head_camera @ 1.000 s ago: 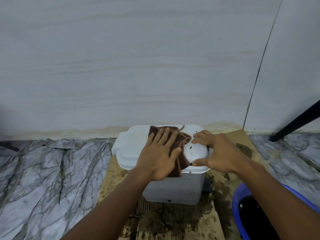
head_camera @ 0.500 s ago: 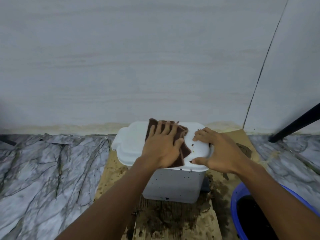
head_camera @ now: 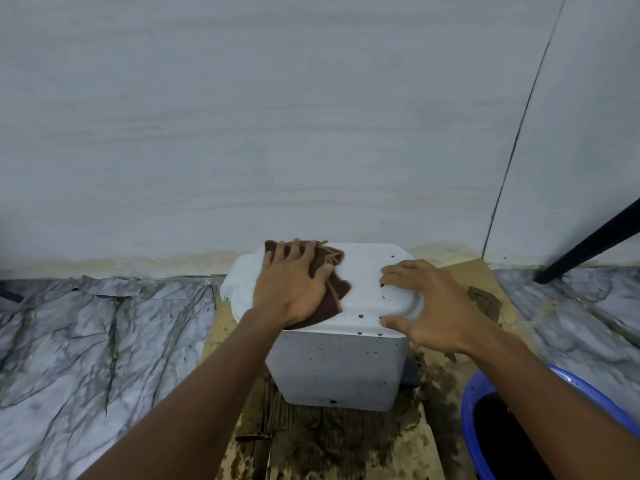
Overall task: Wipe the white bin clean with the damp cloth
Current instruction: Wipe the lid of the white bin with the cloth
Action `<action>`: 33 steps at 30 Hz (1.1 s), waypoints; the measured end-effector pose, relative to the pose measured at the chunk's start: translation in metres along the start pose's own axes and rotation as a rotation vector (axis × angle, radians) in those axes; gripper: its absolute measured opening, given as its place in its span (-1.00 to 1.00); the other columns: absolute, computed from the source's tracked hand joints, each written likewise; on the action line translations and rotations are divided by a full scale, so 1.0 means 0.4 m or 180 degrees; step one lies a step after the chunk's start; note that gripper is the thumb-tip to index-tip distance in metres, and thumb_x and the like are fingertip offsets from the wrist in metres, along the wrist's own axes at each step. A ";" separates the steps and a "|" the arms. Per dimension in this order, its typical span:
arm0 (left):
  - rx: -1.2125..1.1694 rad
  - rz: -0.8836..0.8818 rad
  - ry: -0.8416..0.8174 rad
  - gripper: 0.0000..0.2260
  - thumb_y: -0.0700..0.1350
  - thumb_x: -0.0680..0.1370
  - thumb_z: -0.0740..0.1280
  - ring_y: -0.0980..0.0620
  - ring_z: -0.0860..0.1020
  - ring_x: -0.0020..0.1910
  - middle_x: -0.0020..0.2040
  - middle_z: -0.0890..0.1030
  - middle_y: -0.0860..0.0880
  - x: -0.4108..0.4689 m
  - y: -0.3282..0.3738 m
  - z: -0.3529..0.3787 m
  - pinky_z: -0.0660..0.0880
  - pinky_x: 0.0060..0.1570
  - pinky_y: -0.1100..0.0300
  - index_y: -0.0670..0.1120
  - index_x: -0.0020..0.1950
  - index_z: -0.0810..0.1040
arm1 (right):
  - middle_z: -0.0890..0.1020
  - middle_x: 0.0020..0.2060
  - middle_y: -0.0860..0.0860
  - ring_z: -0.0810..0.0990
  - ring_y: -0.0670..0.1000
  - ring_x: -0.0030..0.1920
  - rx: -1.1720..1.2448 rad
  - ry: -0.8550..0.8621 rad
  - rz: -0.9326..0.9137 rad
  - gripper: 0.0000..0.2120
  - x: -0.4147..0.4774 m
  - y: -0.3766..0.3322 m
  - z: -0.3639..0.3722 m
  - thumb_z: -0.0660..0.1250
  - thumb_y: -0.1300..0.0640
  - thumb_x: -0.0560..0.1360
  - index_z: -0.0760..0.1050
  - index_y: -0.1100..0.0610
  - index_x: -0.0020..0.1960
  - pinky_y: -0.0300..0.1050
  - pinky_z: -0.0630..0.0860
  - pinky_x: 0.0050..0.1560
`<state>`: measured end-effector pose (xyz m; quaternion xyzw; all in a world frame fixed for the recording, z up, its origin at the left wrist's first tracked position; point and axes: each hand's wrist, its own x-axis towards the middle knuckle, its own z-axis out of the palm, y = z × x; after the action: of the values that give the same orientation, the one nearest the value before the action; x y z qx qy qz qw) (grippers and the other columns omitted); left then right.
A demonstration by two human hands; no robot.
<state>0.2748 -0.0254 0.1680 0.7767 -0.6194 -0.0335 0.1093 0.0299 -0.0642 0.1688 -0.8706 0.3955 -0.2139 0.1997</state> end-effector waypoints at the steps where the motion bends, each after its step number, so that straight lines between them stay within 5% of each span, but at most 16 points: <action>1: -0.0038 0.0061 -0.0027 -0.44 0.24 0.67 -0.02 -0.06 0.04 0.61 0.64 0.14 -0.01 -0.001 0.034 0.002 -0.01 0.58 -0.05 0.06 0.64 0.14 | 0.51 0.34 -0.19 0.33 -0.12 0.42 0.0048 0.0022 0.0025 -0.40 0.000 0.001 -0.001 0.60 -0.13 0.28 0.57 -0.05 0.29 -0.08 0.27 0.46; 8: -0.0097 0.0841 -0.0090 -0.43 0.31 0.65 -0.08 0.12 -0.14 0.63 0.66 -0.02 0.12 -0.121 0.033 0.010 -0.22 0.57 0.16 0.18 0.65 0.00 | 0.53 0.24 -0.24 0.38 -0.20 0.24 0.0167 -0.0085 -0.0001 -0.45 -0.002 0.011 -0.006 0.62 -0.22 0.19 0.61 -0.19 0.15 -0.21 0.24 0.23; 15: 0.0056 -0.0074 -0.0085 -0.40 0.31 0.64 -0.08 -0.03 -0.02 0.63 0.66 0.06 -0.02 -0.024 -0.077 -0.003 -0.05 0.59 -0.01 0.11 0.65 0.09 | 0.50 0.28 -0.23 0.31 -0.23 0.28 0.0223 -0.0042 -0.0049 -0.47 0.000 0.002 -0.007 0.61 -0.12 0.27 0.60 -0.09 0.21 -0.31 0.16 0.29; 21: 0.0067 0.0282 -0.0346 -0.44 0.20 0.69 -0.06 -0.07 -0.09 0.64 0.67 0.00 -0.05 0.024 0.119 0.026 -0.13 0.59 -0.07 0.04 0.66 0.01 | 0.50 0.31 -0.18 0.35 -0.10 0.35 0.0122 -0.0134 -0.0007 -0.41 0.000 0.008 -0.012 0.59 -0.21 0.26 0.58 -0.13 0.25 -0.11 0.27 0.36; 26: 0.0022 0.0770 -0.0164 -0.46 0.24 0.68 -0.10 0.10 -0.20 0.63 0.66 -0.11 0.09 -0.121 0.061 0.021 -0.23 0.59 0.11 0.15 0.65 -0.07 | 0.51 0.28 -0.19 0.37 -0.11 0.31 0.0094 -0.0148 -0.0077 -0.42 0.000 0.004 -0.008 0.59 -0.24 0.23 0.59 -0.16 0.21 -0.09 0.30 0.33; 29: -0.0026 0.0514 -0.0167 -0.42 0.32 0.65 -0.13 0.12 -0.17 0.63 0.65 -0.09 0.11 -0.126 -0.067 -0.002 -0.22 0.57 0.16 0.17 0.65 -0.02 | 0.48 0.21 -0.28 0.30 -0.25 0.24 0.0140 -0.0127 -0.0111 -0.45 -0.001 0.000 -0.007 0.61 -0.17 0.25 0.60 -0.12 0.21 -0.27 0.20 0.29; 33: 0.0078 -0.0146 -0.0212 -0.42 0.26 0.67 -0.07 -0.03 -0.07 0.64 0.67 0.00 -0.03 -0.023 -0.146 -0.015 -0.11 0.60 -0.01 0.08 0.66 0.02 | 0.46 0.16 -0.31 0.27 -0.30 0.22 0.0146 -0.0014 -0.0139 -0.48 0.002 -0.006 -0.007 0.62 -0.09 0.26 0.62 -0.06 0.19 -0.36 0.17 0.26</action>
<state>0.3295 -0.0038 0.1607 0.7905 -0.6050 -0.0542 0.0784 0.0303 -0.0637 0.1724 -0.8747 0.3709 -0.2254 0.2157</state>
